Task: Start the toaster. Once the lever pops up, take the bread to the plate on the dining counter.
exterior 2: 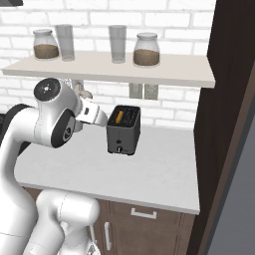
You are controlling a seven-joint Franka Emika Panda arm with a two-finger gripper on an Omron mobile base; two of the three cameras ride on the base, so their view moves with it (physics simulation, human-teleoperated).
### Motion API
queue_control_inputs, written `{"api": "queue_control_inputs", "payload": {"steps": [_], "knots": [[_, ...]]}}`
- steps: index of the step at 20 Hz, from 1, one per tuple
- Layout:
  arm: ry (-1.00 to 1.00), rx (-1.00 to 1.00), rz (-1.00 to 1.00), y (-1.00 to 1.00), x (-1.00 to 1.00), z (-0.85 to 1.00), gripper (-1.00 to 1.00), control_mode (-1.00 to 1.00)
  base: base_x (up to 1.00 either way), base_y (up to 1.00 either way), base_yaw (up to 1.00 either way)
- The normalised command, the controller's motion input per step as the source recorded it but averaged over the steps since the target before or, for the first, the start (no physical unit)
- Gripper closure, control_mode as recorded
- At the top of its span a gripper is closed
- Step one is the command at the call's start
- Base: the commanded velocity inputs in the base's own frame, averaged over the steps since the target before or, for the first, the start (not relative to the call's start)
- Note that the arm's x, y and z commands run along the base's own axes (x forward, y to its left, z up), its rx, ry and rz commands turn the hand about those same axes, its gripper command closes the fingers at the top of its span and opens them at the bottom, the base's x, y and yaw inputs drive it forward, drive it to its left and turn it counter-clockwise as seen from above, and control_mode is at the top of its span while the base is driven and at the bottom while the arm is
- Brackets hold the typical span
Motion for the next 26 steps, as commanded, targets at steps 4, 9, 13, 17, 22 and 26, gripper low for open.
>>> {"api": "queue_control_inputs", "payload": {"steps": [4,9,13,17,22,26], "knots": [[0.00,0.00,0.00,0.00,0.00,0.00,-1.00,-1.00,0.00,0.00,0.00],[0.00,0.00,0.00,0.00,0.00,0.00,-1.00,-1.00,0.00,0.00,0.00],[0.00,0.00,0.00,0.00,0.00,0.00,-1.00,-1.00,0.00,0.00,0.00],[0.00,0.00,0.00,0.00,0.00,0.00,-1.00,-1.00,0.00,0.00,0.00],[0.00,0.00,0.00,0.00,0.00,0.00,-1.00,-1.00,0.00,0.00,0.00],[0.00,0.00,0.00,0.00,0.00,0.00,-1.00,-1.00,0.00,0.00,0.00]]}}
